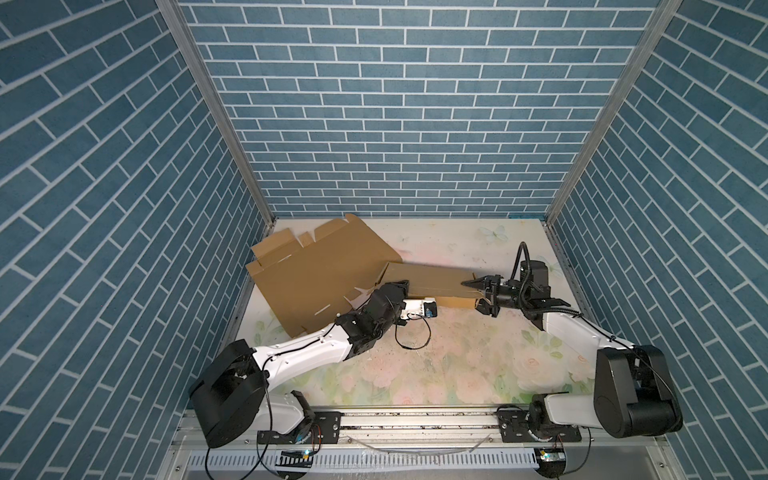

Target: Fold the paper box

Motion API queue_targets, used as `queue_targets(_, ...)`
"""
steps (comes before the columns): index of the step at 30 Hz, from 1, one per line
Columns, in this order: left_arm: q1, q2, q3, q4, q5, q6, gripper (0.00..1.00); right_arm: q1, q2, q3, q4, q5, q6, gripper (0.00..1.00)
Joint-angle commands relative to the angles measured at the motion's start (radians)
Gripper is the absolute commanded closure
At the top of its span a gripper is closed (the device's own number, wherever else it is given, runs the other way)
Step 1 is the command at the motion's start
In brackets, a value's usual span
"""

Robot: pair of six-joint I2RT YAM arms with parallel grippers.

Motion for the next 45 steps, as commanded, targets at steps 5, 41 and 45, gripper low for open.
queue_targets(5,-0.005,-0.031,0.03,-0.112,-0.003,-0.017,0.5,-0.011,-0.048,0.008,0.07,-0.072,0.043,0.28)
queue_targets(41,0.159,0.433,0.792,-1.303,0.536,-0.324,0.49,-0.085,-0.241,0.252,-0.774,0.228,-1.314,0.22)
queue_targets(45,0.16,0.436,0.791,-1.292,0.528,-0.318,0.49,-0.046,-0.183,0.248,-0.741,0.253,-1.314,0.27)
